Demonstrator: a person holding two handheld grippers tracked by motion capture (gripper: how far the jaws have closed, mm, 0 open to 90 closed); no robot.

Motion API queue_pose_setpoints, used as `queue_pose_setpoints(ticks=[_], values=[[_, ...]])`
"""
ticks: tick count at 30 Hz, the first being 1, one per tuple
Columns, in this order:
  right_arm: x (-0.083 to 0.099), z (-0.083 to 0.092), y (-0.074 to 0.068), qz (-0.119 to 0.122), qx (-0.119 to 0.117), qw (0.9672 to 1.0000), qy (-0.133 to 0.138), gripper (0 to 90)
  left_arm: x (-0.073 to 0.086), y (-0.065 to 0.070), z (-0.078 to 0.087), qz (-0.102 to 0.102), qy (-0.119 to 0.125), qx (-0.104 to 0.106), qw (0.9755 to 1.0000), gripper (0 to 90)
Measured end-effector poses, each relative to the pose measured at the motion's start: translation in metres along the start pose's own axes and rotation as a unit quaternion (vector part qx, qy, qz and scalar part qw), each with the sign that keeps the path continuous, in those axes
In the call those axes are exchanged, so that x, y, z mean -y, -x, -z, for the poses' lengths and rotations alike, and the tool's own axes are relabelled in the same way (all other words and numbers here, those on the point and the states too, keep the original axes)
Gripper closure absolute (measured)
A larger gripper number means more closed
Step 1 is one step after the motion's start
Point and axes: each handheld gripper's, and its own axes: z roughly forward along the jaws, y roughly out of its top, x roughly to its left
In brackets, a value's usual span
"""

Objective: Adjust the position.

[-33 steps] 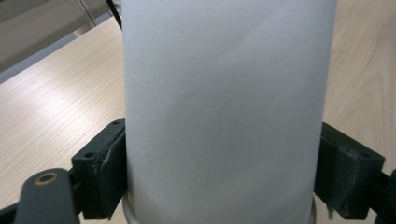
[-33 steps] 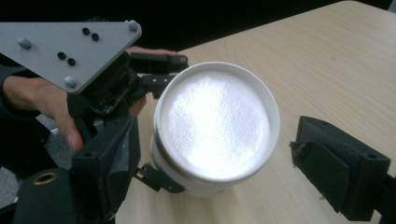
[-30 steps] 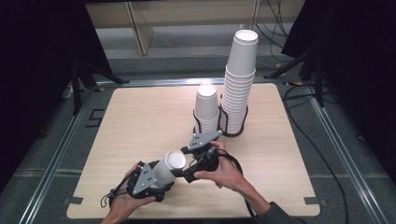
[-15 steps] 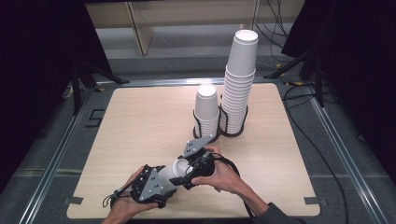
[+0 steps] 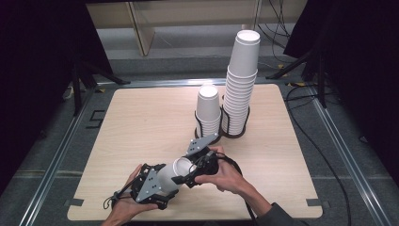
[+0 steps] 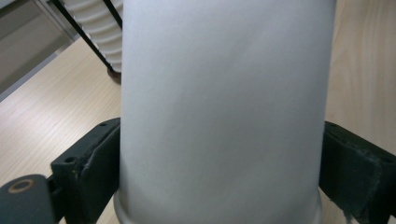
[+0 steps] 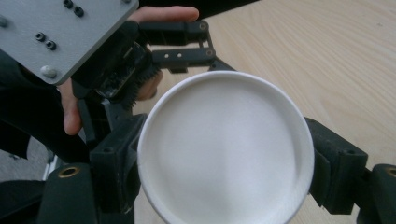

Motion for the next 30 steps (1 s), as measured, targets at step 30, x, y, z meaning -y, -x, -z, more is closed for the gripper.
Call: queue_pose_setpoints(ticks=[30], values=[[-0.008, 0.031, 0.008, -0.065, -0.056, 0.9918, 0.095, 24.8, 0.000, -0.010, 0.012, 0.074, 0.146, -0.003, 0.9865, 4.9]])
